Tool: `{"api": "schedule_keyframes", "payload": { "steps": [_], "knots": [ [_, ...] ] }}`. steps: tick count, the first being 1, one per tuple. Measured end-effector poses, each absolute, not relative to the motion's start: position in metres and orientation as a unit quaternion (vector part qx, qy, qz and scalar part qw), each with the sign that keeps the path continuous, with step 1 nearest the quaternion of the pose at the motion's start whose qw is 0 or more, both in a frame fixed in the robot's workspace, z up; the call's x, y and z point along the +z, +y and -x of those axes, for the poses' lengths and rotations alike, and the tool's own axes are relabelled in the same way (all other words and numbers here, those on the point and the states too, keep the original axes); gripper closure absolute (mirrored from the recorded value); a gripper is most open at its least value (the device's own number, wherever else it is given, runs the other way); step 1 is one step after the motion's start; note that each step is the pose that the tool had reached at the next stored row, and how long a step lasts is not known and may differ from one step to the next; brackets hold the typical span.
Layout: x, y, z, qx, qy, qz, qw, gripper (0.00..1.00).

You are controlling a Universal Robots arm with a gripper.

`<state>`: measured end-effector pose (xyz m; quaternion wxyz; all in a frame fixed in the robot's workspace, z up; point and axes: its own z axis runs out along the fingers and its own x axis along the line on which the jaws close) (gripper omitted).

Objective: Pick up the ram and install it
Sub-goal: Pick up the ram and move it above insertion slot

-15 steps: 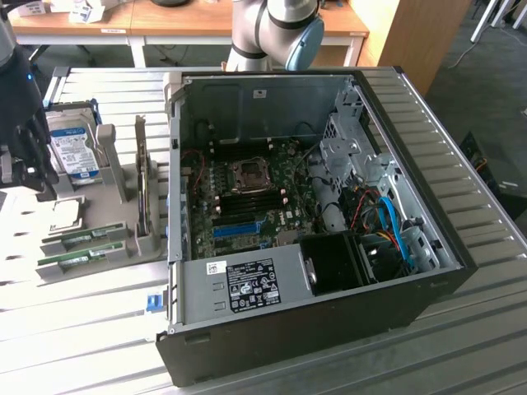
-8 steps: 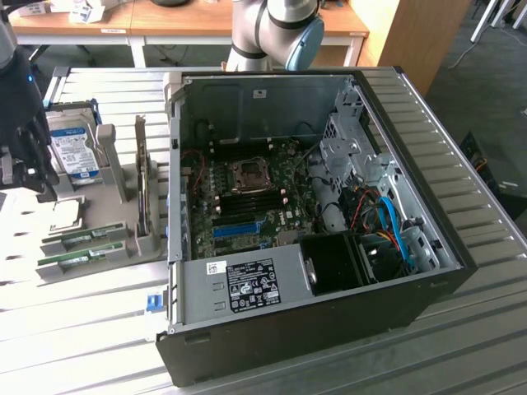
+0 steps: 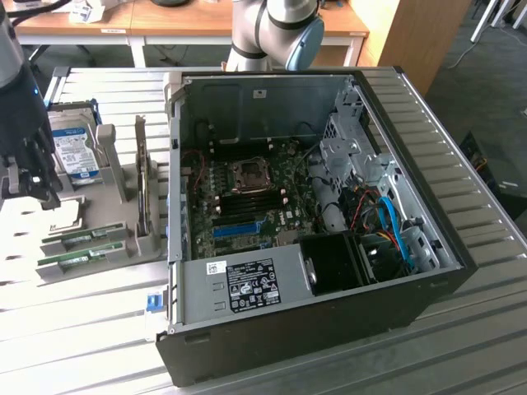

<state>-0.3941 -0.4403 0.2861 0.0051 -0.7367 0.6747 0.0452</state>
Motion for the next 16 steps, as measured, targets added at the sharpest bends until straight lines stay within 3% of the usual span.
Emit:
{"api": "schedule_keyframes", "payload": {
  "steps": [16],
  "knots": [
    [0.270, -0.440, 0.394, 0.045, 0.675, 0.737, 0.005, 0.69]
  ]
}}
